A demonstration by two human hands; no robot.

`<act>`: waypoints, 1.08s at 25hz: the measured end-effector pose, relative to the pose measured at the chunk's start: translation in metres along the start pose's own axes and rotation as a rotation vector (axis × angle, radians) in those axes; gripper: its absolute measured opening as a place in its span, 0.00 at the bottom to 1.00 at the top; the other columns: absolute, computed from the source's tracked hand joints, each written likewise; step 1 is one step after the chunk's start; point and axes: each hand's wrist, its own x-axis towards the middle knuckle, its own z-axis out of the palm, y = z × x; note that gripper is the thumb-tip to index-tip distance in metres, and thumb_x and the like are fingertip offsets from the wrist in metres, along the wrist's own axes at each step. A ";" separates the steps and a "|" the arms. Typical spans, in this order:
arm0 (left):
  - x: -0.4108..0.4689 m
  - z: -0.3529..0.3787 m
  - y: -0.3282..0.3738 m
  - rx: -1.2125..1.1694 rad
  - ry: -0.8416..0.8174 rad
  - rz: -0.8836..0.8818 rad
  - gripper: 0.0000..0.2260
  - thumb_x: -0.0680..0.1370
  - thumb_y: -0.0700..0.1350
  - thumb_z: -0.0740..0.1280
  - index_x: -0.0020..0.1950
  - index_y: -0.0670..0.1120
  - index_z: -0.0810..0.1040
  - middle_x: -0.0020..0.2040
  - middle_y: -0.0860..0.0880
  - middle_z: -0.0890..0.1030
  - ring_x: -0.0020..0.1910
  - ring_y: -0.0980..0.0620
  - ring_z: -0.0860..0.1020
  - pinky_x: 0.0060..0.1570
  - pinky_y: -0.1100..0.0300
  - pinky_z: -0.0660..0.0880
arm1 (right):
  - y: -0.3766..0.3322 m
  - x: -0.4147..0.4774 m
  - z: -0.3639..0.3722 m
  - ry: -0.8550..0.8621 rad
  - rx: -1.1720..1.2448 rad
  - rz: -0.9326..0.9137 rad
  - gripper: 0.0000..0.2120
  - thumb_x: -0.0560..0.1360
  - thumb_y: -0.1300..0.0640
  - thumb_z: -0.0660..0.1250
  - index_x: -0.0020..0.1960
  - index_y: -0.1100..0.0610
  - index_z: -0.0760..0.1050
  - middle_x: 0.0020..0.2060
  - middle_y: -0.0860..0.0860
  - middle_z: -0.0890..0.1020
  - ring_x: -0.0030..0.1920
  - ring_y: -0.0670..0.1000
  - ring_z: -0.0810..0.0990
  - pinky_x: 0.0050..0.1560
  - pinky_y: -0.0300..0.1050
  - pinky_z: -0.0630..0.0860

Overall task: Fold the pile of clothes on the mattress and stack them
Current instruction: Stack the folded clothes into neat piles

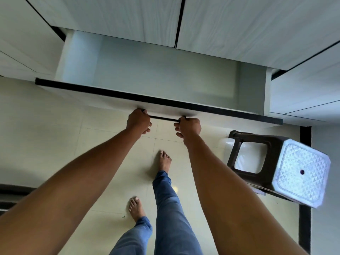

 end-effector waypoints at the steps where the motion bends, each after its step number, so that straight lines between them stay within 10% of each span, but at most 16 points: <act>1: -0.007 -0.001 -0.009 0.005 -0.004 -0.001 0.11 0.85 0.50 0.55 0.52 0.48 0.75 0.40 0.45 0.86 0.32 0.43 0.84 0.29 0.58 0.77 | 0.011 -0.006 -0.002 -0.001 -0.002 0.000 0.12 0.83 0.55 0.63 0.43 0.56 0.80 0.37 0.53 0.86 0.34 0.52 0.81 0.39 0.46 0.82; 27: -0.103 -0.030 -0.147 0.059 -0.255 -0.065 0.10 0.86 0.47 0.56 0.57 0.43 0.74 0.45 0.44 0.87 0.36 0.42 0.84 0.36 0.58 0.77 | 0.160 -0.099 -0.023 0.054 -0.284 0.000 0.16 0.81 0.48 0.64 0.43 0.58 0.81 0.35 0.53 0.87 0.33 0.56 0.87 0.45 0.59 0.86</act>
